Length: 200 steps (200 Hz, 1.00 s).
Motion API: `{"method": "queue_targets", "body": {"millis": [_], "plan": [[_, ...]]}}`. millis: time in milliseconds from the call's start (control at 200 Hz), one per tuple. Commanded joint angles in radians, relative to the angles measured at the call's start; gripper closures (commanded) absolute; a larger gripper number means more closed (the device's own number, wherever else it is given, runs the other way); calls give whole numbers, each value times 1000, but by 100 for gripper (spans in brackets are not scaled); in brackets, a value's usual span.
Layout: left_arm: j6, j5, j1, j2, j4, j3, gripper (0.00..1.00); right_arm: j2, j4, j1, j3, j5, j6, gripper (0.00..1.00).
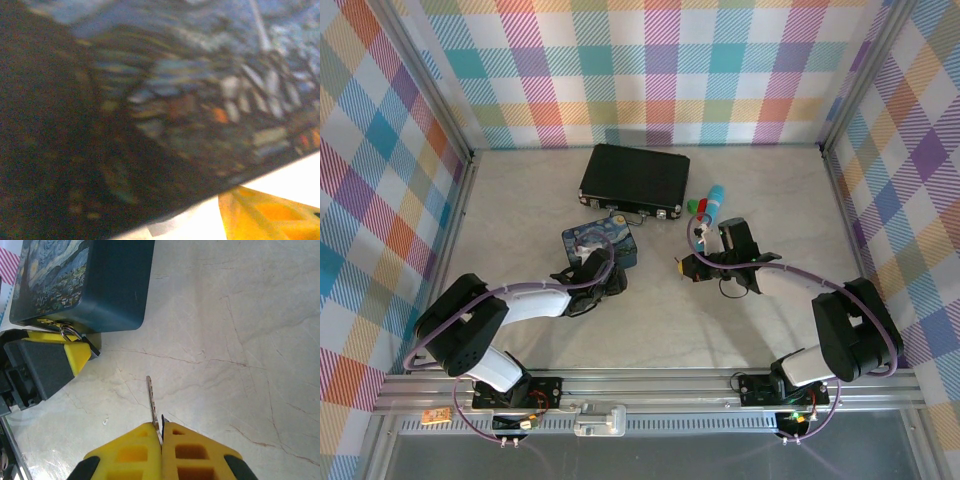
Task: Unlock a padlock with a key
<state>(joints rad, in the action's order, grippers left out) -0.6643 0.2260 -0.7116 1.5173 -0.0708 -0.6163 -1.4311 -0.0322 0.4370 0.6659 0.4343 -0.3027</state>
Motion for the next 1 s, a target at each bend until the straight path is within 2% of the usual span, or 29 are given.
{"method": "queue_targets", "body": {"millis": [0, 135, 340, 680, 995], "plan": [[113, -84, 18, -2, -77, 20, 39, 15, 19, 14, 44, -3, -4, 100], [112, -112, 26, 33, -113, 14, 51, 17, 41, 22, 60, -12, -3, 100], [101, -92, 36, 78, -116, 0, 62, 21, 54, 28, 64, -28, 2, 100], [14, -61, 76, 125, -144, 5, 62, -9, 31, 31, 71, -23, -7, 100], [5, -92, 87, 126, -146, -1, 80, -19, 31, 32, 71, -21, -3, 100]]}}
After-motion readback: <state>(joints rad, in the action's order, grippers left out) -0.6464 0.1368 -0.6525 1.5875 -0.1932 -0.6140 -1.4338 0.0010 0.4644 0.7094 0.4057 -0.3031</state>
